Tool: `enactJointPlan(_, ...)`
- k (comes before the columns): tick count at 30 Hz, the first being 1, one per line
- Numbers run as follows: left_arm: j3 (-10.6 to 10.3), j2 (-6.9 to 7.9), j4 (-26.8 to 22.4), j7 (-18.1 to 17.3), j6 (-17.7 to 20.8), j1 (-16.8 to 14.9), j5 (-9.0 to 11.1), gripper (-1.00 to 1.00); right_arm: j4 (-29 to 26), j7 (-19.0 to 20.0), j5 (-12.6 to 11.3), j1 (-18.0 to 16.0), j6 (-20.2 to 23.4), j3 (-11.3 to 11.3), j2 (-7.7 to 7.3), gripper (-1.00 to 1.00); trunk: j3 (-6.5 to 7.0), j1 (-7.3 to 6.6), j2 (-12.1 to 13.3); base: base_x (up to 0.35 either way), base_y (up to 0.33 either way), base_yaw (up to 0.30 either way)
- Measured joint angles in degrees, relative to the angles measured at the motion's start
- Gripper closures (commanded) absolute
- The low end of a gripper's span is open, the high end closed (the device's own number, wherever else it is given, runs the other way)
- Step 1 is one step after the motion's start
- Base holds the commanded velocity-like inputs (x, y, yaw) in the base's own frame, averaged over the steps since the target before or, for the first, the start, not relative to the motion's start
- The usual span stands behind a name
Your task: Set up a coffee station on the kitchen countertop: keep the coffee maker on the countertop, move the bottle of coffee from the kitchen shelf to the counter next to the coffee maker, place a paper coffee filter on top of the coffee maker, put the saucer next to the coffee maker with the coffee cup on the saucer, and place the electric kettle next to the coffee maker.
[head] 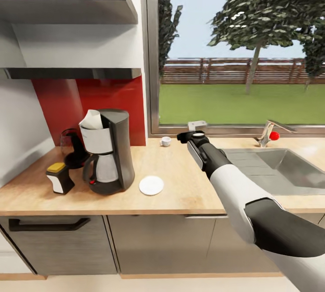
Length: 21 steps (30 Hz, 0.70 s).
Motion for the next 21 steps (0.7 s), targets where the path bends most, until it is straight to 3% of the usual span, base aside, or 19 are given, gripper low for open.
enactJointPlan(13, -0.1, 0.01, 0.0, -0.1, 0.4, 0.1, 0.0, -1.0, 6.4, 0.4, -0.1, 0.2, -0.2, 0.1, 0.0, -1.0, 0.0, 0.0, 0.0, 0.335, 0.004, 0.0)
enactJointPlan(21, 0.0, -0.09, 0.0, 0.0, 0.4, 0.1, 0.0, -1.0, 7.3, 0.4, -0.1, 0.3, -0.2, 0.0, 0.0, -1.0, 0.0, 0.0, 0.0, 0.307, 0.153, 0.0)
